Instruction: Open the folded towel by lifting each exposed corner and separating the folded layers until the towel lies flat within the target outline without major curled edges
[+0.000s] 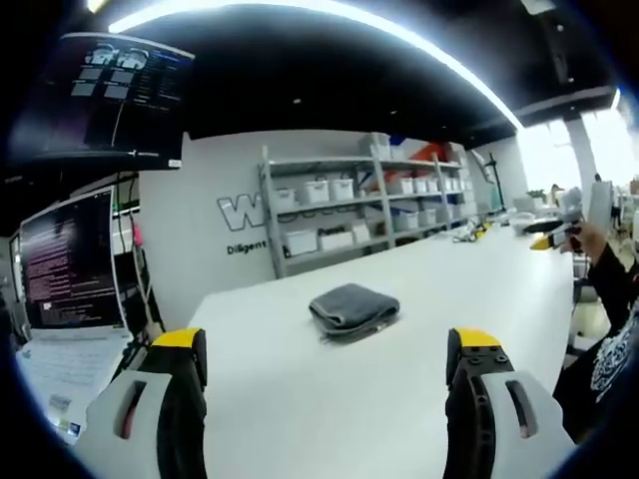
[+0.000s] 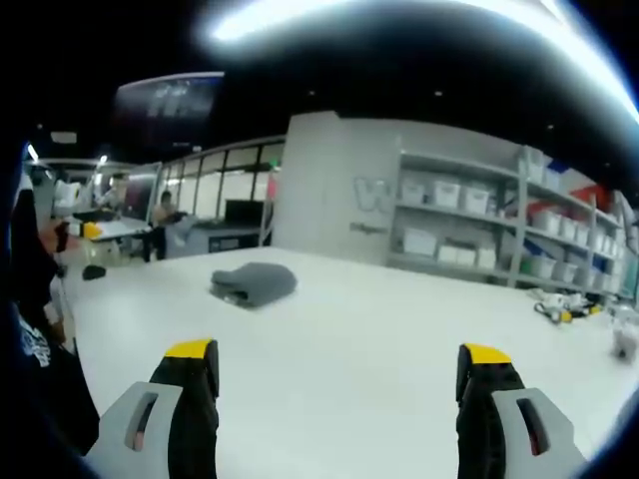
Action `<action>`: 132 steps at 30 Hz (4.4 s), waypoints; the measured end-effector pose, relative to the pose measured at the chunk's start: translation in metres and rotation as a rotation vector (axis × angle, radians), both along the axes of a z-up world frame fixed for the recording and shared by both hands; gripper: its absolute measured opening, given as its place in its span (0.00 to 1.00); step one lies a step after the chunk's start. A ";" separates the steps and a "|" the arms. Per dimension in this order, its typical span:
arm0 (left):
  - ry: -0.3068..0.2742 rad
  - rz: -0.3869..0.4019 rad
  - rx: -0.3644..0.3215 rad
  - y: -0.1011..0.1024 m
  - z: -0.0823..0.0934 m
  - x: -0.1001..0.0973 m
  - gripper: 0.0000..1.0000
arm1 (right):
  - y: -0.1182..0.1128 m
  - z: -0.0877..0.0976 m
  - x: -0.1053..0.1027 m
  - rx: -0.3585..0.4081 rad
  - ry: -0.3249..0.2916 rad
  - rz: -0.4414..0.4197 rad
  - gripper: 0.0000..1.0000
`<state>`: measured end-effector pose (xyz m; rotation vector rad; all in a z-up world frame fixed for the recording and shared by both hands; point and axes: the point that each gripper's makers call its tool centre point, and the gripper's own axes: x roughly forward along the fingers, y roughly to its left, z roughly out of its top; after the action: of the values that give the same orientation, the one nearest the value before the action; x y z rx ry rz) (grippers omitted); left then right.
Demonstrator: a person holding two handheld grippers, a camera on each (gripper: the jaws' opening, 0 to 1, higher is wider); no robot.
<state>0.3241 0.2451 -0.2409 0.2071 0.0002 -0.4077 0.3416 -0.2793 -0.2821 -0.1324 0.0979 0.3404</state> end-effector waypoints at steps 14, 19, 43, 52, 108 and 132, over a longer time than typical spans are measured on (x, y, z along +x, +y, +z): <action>0.008 -0.014 0.010 -0.004 0.000 0.002 0.95 | -0.006 0.004 -0.001 -0.008 -0.010 -0.010 1.00; -0.006 -0.012 0.010 -0.004 0.000 0.002 0.93 | -0.005 0.001 0.000 -0.014 -0.002 -0.006 1.00; 0.029 0.010 0.011 0.004 0.018 0.028 1.00 | -0.008 0.024 0.010 0.005 -0.018 0.000 1.00; 0.044 -0.012 0.022 0.002 0.020 0.033 1.00 | -0.006 0.040 0.015 -0.060 -0.026 0.007 1.00; 0.044 -0.042 0.102 -0.003 0.041 0.094 0.98 | 0.019 0.085 0.076 -0.153 -0.077 0.024 1.00; 0.043 -0.115 0.045 -0.003 0.077 0.152 0.98 | 0.025 0.095 0.133 -0.103 -0.001 0.092 1.00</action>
<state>0.4759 0.2419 -0.1639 0.2433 0.0394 -0.5265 0.4744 -0.2546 -0.1875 -0.2397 0.1086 0.4271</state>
